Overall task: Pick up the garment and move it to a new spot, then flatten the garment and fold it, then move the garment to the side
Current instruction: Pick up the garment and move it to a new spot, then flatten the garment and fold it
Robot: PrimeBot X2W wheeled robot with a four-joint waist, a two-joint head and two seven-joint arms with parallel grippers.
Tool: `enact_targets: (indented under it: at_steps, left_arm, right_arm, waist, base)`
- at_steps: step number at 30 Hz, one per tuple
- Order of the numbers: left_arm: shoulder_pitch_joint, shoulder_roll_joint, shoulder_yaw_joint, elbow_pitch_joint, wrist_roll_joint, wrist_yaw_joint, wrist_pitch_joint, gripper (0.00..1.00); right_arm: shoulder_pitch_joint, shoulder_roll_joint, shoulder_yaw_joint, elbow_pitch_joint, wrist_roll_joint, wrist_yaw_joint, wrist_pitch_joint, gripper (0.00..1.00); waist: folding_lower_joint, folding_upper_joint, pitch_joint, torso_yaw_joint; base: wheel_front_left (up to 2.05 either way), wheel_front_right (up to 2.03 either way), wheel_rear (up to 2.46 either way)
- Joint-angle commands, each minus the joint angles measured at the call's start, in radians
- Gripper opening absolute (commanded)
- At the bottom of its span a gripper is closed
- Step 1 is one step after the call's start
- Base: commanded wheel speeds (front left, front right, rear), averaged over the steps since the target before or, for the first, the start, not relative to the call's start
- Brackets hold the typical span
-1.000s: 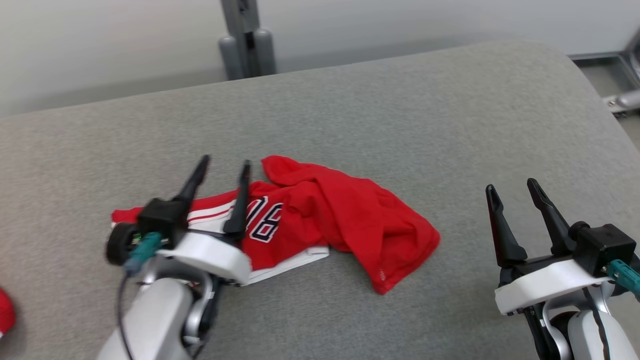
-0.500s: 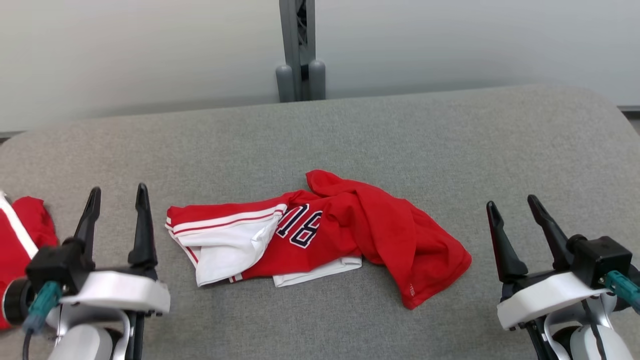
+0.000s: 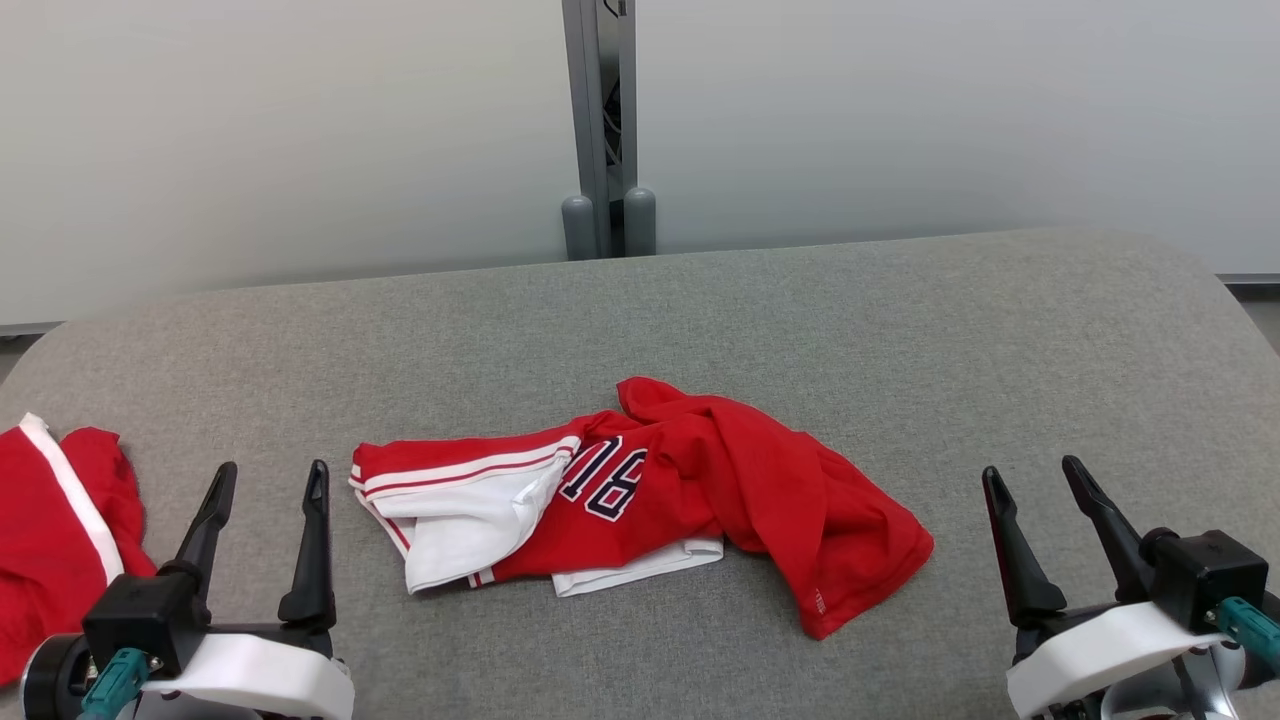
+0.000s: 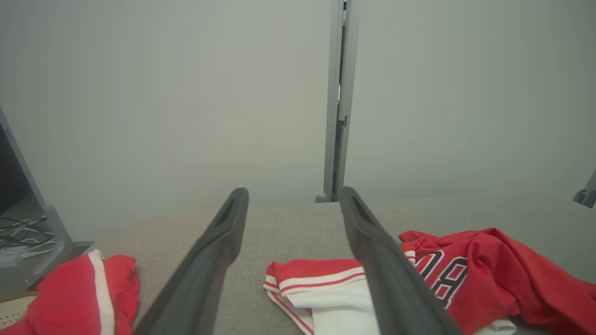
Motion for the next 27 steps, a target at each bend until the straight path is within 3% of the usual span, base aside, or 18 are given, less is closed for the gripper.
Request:
enact_targets:
  at_steps: [1,13,27]
  left_arm:
    - [0.000,0.009,0.003,0.012,-0.008,-0.010,-0.008,1.00]
    - [-0.022,0.006,0.006,0.088,-0.028,-0.044,-0.046,1.00]
    - [-0.041,0.002,-0.007,0.098,-0.028,-0.035,-0.041,1.00]
  right_arm:
    - [0.010,-0.006,-0.001,-0.002,0.001,0.000,0.005,1.00]
    - [0.003,-0.006,0.010,-0.006,0.002,0.000,0.015,1.00]
    - [-0.005,-0.006,0.034,0.015,0.029,0.000,0.052,1.00]
  waist:
    - [0.0000,-0.0001,-0.001,0.001]
    - [0.0000,-0.0001,0.004,-0.004]
    - [0.0000,-0.0001,0.016,0.007]
  base:
    - [0.00,0.00,0.00]
    - [0.00,0.00,0.00]
    - [0.00,0.00,0.00]
